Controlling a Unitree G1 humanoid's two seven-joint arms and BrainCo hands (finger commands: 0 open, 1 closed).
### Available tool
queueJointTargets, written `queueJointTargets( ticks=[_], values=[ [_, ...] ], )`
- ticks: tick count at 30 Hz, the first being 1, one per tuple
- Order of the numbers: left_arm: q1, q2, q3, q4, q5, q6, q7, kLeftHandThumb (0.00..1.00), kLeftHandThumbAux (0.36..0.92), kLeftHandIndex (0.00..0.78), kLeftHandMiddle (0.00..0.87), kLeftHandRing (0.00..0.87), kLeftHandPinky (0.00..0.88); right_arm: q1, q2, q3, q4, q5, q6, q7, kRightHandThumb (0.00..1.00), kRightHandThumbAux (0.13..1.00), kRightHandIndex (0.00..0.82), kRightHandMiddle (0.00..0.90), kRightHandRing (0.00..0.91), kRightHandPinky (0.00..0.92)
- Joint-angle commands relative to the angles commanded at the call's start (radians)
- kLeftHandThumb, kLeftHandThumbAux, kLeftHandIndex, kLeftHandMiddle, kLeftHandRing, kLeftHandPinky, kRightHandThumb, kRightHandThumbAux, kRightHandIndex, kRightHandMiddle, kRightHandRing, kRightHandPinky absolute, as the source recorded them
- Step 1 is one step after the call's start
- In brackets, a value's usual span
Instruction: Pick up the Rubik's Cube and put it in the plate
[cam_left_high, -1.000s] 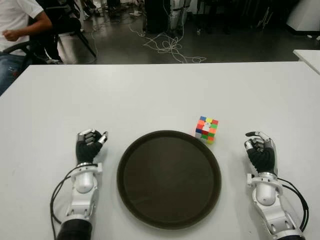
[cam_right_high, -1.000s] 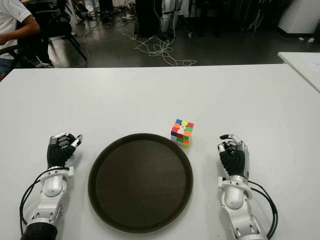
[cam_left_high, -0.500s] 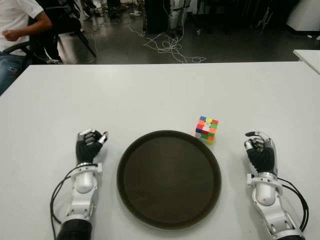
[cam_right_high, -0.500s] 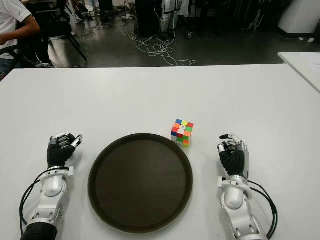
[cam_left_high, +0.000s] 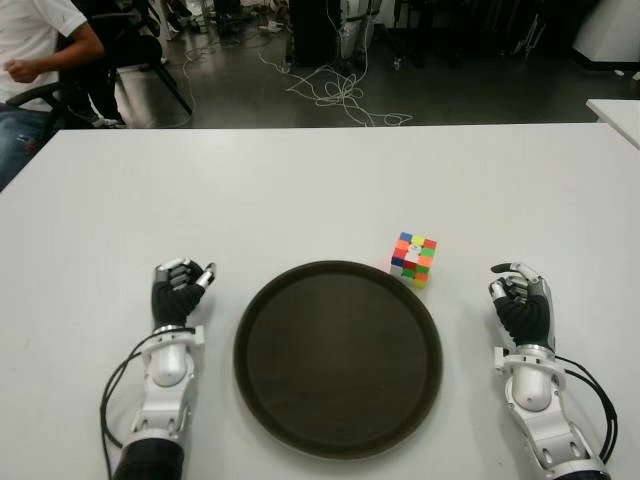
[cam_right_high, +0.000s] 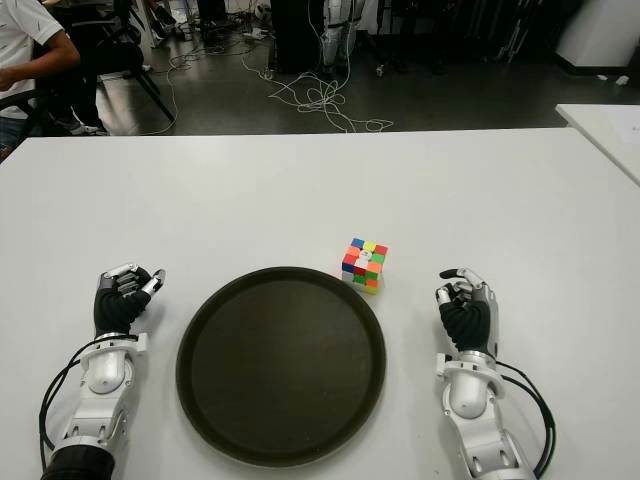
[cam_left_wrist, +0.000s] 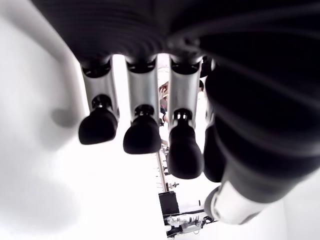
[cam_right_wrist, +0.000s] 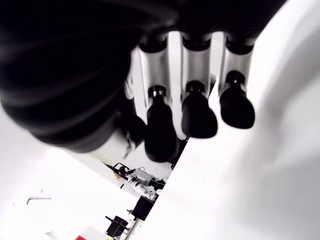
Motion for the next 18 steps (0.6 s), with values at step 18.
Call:
queueJointTargets(
  ticks=[18],
  values=[
    [0.003, -0.006, -0.011, -0.005, 0.016, 0.003, 0.014, 0.34, 0.815, 0.662, 0.785, 0.796, 0.777, -0.145, -0.092, -0.038, 0.12, -0.07, -0.334, 0.0, 0.693, 0.726, 0.435, 0.766, 0.79, 0.804]
  ],
)
